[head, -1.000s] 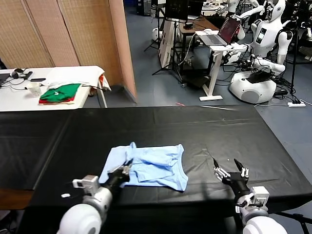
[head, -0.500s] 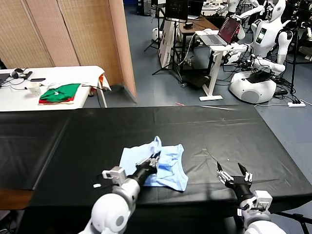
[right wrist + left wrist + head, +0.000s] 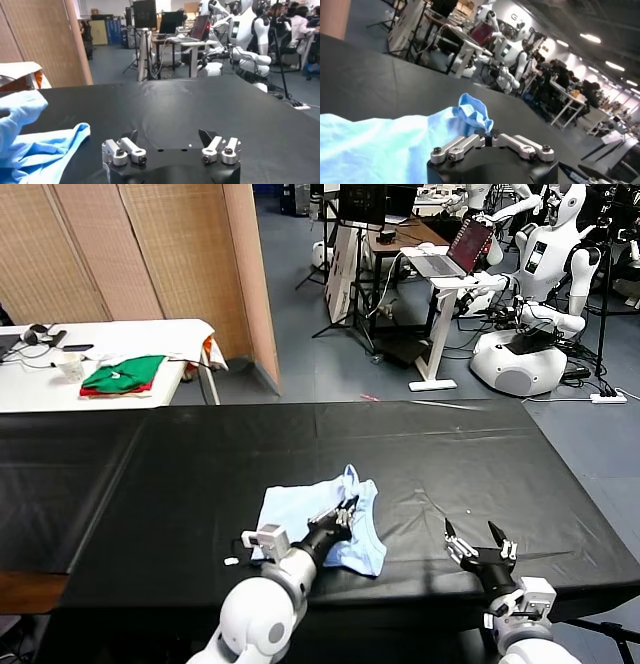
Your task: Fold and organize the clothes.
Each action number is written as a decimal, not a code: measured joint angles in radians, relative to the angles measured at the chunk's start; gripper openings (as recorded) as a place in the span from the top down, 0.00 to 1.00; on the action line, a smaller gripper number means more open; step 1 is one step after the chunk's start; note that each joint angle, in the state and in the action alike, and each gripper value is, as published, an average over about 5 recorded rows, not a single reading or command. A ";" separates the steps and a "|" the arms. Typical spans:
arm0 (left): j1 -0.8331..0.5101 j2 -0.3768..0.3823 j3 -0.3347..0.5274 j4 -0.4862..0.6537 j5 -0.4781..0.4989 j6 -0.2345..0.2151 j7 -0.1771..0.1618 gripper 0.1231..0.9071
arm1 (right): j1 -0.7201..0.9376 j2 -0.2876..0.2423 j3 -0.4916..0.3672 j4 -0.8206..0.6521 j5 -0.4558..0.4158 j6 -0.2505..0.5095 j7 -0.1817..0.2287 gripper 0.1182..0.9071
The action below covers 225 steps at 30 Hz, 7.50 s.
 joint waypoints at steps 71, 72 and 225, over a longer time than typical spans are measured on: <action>0.181 0.086 -0.376 0.117 0.077 -0.182 0.177 0.00 | 0.072 -0.085 -0.182 0.003 -0.111 0.120 -0.012 0.00; 0.182 0.080 -0.375 0.119 0.076 -0.183 0.178 0.00 | 0.072 -0.084 -0.181 0.004 -0.111 0.120 -0.012 0.00; 0.190 0.179 -0.346 -0.127 0.326 -0.271 0.058 0.00 | 0.299 -0.167 -0.312 -0.138 0.336 -0.285 0.056 0.96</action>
